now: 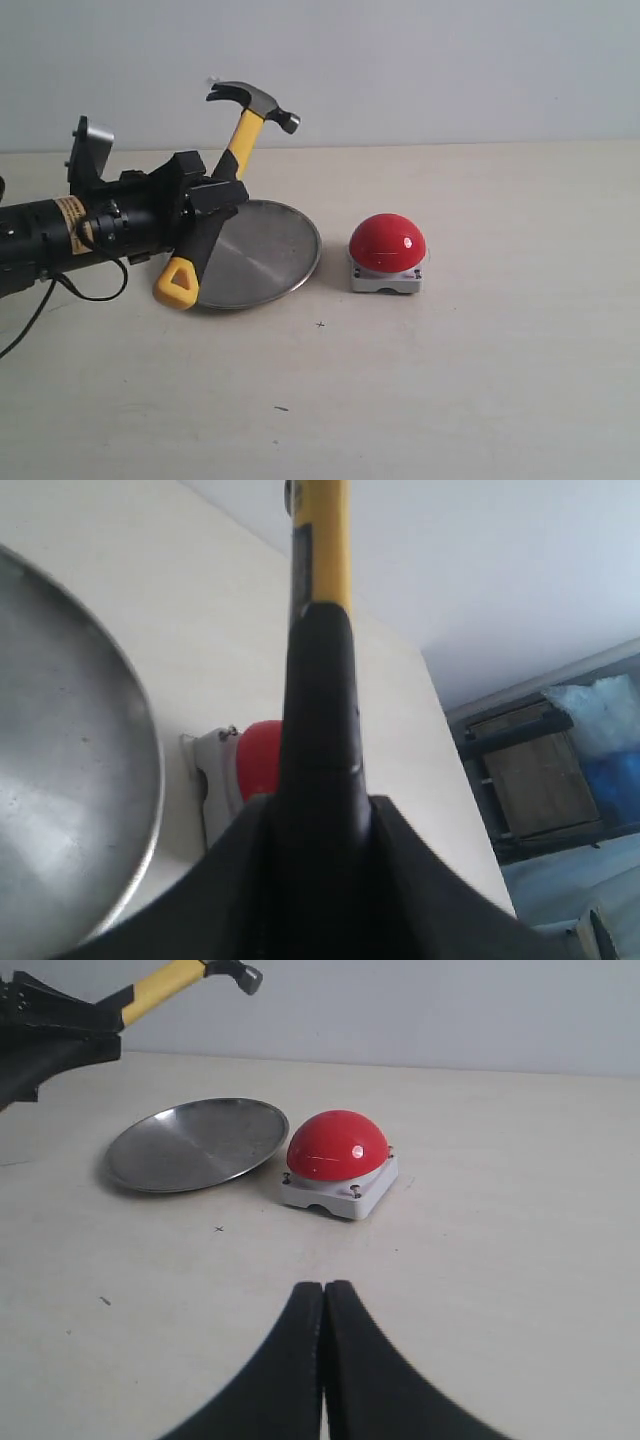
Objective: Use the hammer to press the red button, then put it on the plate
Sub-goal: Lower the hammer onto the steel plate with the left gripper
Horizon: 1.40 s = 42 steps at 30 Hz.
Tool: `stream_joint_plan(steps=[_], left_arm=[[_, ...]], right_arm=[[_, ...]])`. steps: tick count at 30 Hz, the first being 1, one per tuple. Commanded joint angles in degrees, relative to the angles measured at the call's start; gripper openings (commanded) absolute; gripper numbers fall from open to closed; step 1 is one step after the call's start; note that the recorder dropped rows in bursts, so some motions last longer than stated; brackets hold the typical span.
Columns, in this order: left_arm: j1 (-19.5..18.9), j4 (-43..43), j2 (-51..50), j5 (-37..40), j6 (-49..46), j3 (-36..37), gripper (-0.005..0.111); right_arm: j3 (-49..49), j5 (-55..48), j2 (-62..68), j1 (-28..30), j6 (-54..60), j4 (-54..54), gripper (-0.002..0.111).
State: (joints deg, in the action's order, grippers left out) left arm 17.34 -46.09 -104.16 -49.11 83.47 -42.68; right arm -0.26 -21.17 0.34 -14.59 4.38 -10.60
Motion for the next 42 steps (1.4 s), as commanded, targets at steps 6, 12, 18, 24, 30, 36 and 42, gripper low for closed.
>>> stream_joint_plan(steps=[6,12,18,24,30,36,42], left_arm=[[-0.80,-2.68,-6.00,-0.60,7.92,-7.85,0.000],[-0.80,-3.10,-8.78,2.70,11.41,-9.40,0.000],[-0.80,-4.49,-11.08,2.70,13.45,-11.30,0.000],[-0.80,-7.82,-13.39,2.27,16.15,-13.45,0.000],[-1.18,-7.67,-15.16,2.66,17.64,-13.45,0.000],[-2.11,-8.56,-15.40,2.65,18.13,-13.45,0.000],[-2.51,-9.12,-15.44,3.84,18.13,-13.45,0.000]], right_arm=[[0.07,0.24,-0.34,0.01,0.05,-0.04,0.000],[0.07,0.24,-0.34,0.01,0.05,-0.04,0.000],[0.07,0.24,-0.34,0.01,0.05,-0.04,0.000],[0.07,0.24,-0.34,0.01,0.05,-0.04,0.000],[0.07,0.24,-0.34,0.01,0.05,-0.04,0.000],[0.07,0.24,-0.34,0.01,0.05,-0.04,0.000],[0.07,0.24,-0.34,0.01,0.05,-0.04,0.000]])
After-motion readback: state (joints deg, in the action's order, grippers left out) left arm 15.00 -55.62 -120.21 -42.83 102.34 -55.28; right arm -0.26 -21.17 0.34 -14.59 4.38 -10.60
